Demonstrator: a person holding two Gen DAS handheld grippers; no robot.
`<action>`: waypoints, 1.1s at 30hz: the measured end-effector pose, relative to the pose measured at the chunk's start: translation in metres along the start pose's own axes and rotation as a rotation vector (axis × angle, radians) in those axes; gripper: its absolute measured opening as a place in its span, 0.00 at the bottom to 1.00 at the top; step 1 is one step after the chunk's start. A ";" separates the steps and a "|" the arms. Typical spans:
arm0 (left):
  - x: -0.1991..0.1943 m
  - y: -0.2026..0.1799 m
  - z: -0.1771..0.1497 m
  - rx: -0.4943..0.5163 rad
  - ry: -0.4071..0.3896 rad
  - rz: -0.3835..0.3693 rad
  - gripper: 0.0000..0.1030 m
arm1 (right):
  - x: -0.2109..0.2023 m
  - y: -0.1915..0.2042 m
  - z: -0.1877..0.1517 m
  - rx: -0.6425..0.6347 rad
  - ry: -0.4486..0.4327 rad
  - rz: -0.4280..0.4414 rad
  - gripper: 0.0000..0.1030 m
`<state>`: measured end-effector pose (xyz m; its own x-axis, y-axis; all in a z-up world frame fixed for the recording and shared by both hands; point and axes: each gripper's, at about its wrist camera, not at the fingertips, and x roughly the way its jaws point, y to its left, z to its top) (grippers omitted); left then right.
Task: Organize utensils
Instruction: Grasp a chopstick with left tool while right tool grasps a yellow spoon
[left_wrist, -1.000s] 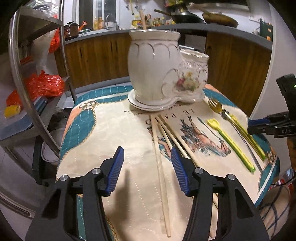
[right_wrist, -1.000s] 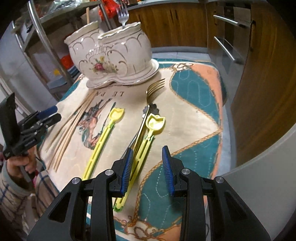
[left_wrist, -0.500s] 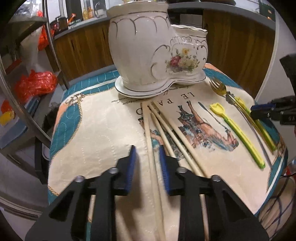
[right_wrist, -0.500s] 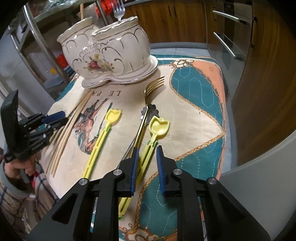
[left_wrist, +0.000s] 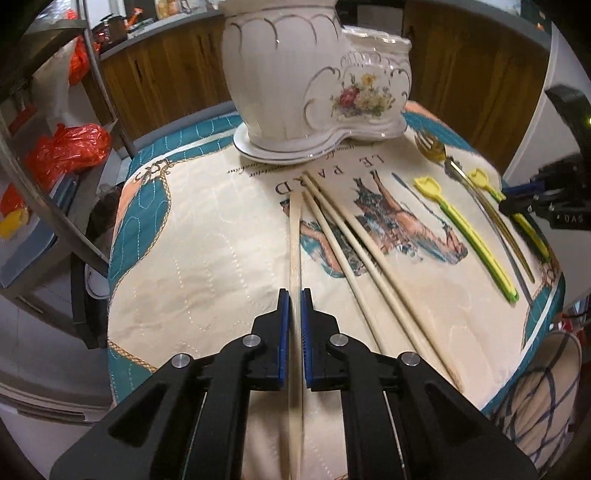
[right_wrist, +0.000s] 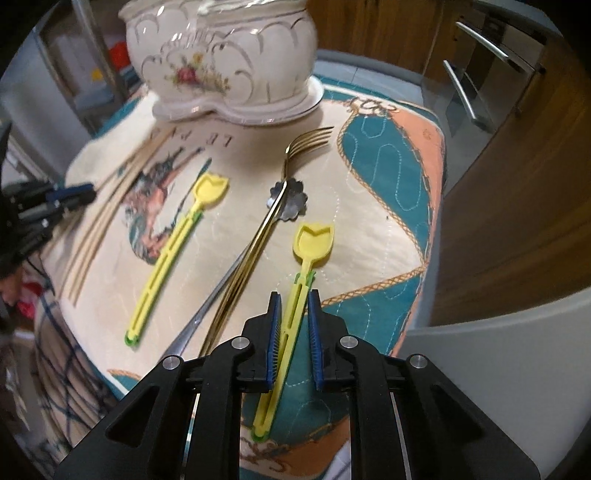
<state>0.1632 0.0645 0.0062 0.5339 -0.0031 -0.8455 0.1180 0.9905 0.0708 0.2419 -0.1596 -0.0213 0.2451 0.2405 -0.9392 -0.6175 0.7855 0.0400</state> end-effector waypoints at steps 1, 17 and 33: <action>0.001 -0.001 0.003 0.014 0.018 0.003 0.06 | 0.001 0.002 0.004 -0.015 0.029 -0.010 0.15; 0.018 -0.001 0.037 0.134 0.274 -0.041 0.08 | 0.009 0.014 0.022 -0.056 0.207 -0.049 0.14; -0.011 0.027 0.006 -0.100 -0.005 -0.129 0.06 | -0.017 -0.009 0.002 0.045 0.008 0.032 0.10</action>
<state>0.1655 0.0908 0.0211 0.5240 -0.1316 -0.8415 0.1018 0.9906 -0.0914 0.2448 -0.1693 -0.0047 0.2201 0.2614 -0.9398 -0.5906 0.8025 0.0849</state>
